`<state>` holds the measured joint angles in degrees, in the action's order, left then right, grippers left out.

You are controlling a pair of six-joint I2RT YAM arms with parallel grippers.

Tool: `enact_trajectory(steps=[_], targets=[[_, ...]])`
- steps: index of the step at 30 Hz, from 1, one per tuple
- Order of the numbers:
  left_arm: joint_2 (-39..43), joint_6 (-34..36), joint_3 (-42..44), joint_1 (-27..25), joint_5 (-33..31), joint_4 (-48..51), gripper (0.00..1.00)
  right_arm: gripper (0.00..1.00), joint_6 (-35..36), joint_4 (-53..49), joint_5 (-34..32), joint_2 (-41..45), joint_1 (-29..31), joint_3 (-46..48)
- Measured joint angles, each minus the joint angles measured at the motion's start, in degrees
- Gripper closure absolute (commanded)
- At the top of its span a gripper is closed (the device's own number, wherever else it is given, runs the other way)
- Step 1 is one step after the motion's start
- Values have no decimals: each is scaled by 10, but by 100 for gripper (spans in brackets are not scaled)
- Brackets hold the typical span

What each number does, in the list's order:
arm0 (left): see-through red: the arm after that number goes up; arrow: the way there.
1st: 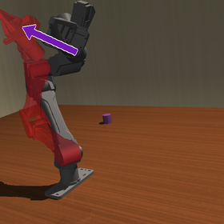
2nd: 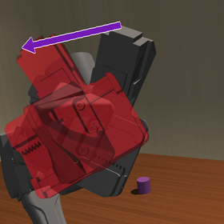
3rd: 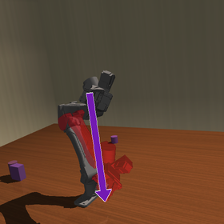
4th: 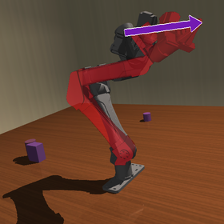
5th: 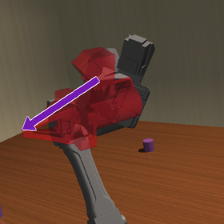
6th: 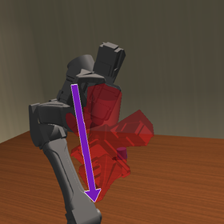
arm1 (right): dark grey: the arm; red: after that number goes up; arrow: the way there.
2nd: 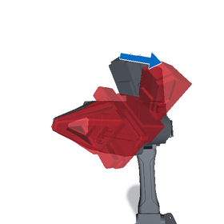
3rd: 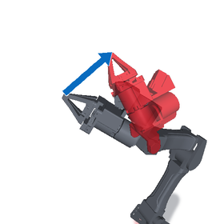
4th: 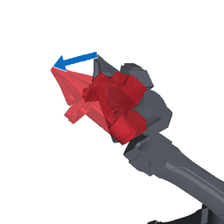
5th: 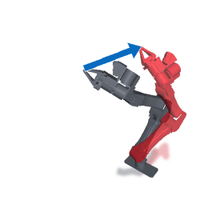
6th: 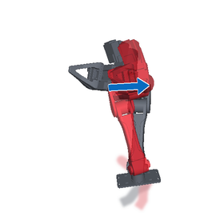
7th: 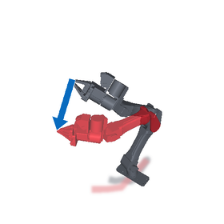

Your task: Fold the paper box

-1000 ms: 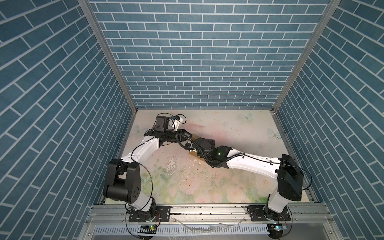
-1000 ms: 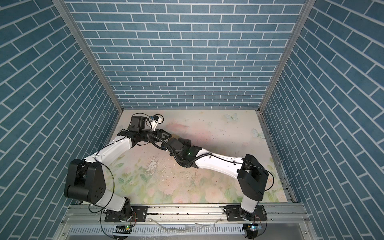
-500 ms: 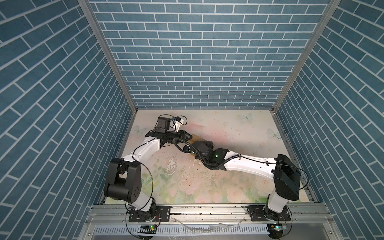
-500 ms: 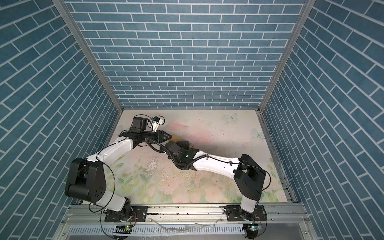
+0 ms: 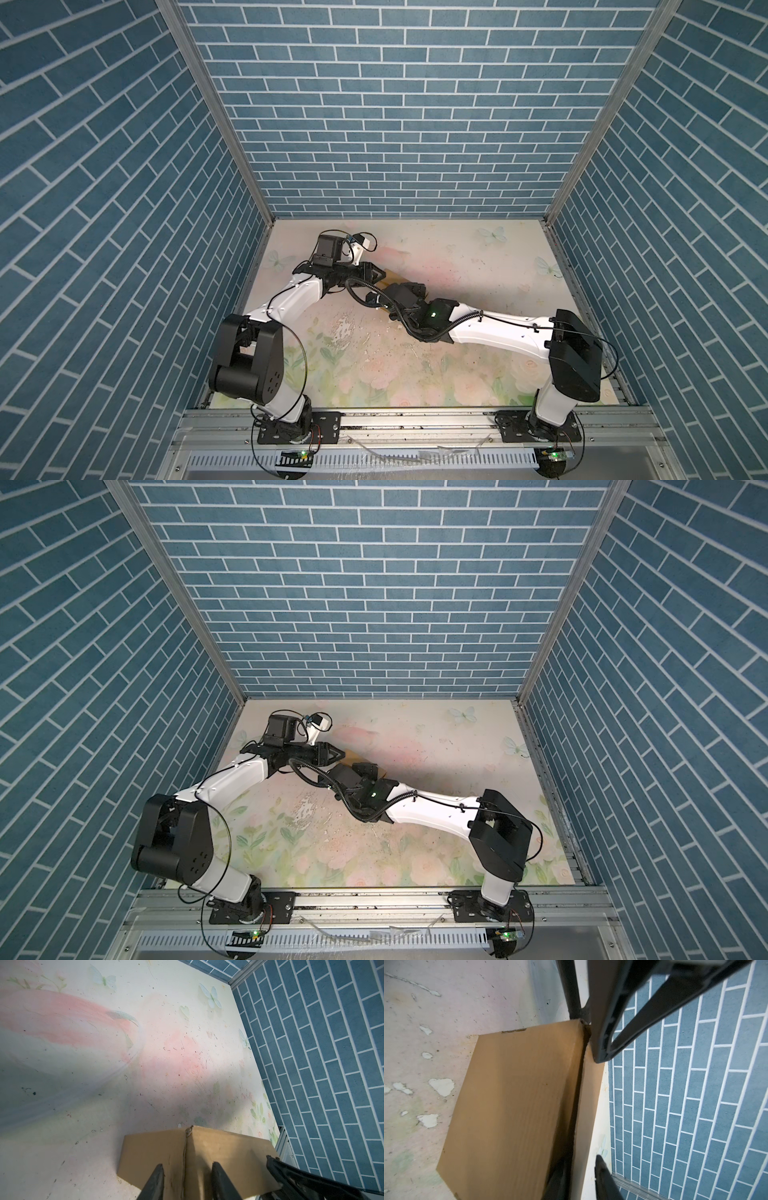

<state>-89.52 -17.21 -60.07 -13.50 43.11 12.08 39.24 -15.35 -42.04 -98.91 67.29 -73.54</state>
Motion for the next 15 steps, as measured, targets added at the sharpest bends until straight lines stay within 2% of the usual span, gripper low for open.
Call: enact_trajectory(steps=[15], targets=[[-6, 14, 0, -7, -11, -11, 61, 65, -28, -24, 102, 33, 2, -7]])
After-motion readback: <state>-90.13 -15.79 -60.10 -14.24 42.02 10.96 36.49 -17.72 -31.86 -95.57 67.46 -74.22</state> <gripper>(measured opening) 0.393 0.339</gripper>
